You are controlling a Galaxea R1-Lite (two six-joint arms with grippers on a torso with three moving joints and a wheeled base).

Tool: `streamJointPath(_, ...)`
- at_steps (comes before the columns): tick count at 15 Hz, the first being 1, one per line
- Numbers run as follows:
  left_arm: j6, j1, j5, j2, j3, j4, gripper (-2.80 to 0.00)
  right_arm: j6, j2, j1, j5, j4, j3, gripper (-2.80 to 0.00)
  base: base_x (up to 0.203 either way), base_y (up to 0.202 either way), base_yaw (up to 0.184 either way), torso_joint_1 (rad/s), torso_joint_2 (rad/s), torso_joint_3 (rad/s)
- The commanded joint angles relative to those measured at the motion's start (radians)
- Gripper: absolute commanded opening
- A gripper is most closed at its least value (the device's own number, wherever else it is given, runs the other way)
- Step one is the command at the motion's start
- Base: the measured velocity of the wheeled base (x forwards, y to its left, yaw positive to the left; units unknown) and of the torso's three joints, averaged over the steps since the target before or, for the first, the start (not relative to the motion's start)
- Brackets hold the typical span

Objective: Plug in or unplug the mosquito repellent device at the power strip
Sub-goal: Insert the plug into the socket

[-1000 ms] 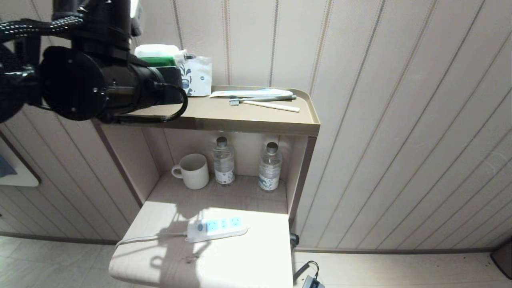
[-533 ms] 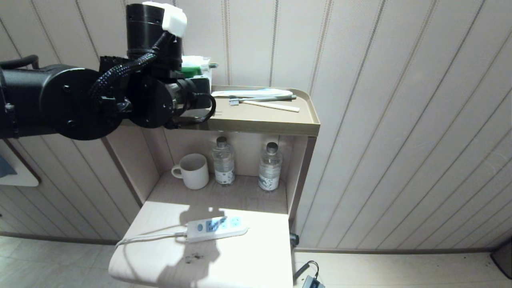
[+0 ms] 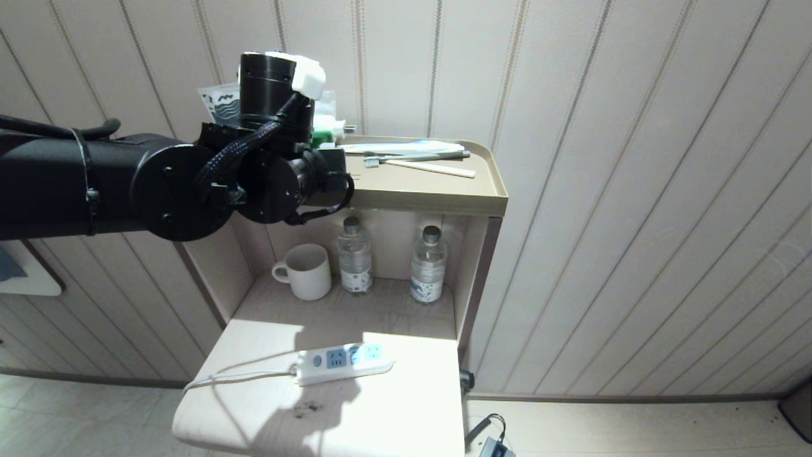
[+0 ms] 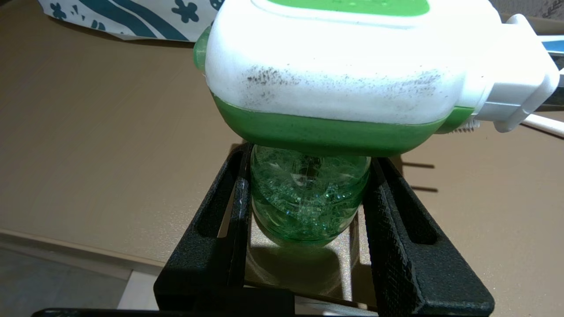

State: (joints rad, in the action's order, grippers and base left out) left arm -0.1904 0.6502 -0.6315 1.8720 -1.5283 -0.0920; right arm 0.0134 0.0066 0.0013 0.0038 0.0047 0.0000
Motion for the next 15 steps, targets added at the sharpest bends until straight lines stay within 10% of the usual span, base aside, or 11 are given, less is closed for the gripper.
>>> streamJointPath(1,-0.002,0.0,-0.005,0.016,0.001,-0.016,-2.8,0.0,0.0,0.0,0.001,0.0,0.0,-2.8,0.0,0.0,0.0,0.0,0.0,0.0)
streamJointPath(9,-0.004,0.0,-0.013,0.021,0.013,-0.043,-2.8,0.0,0.0,0.0,-0.001,0.0,0.0,-2.8,0.0,0.0,0.0,0.0,0.0,0.0)
streamJointPath(10,-0.004,0.0,-0.013,0.019,0.014,-0.043,0.0,0.0,0.0,0.0,-0.001,0.0,0.0,-2.8,0.0,0.0,0.0,0.0,0.0,0.0)
streamJointPath(15,-0.006,0.006,-0.019,0.007,0.017,-0.043,0.0,0.0,0.0,0.0,0.0,0.0,0.0,-2.8,0.0,0.0,0.0,0.0,0.0,0.0)
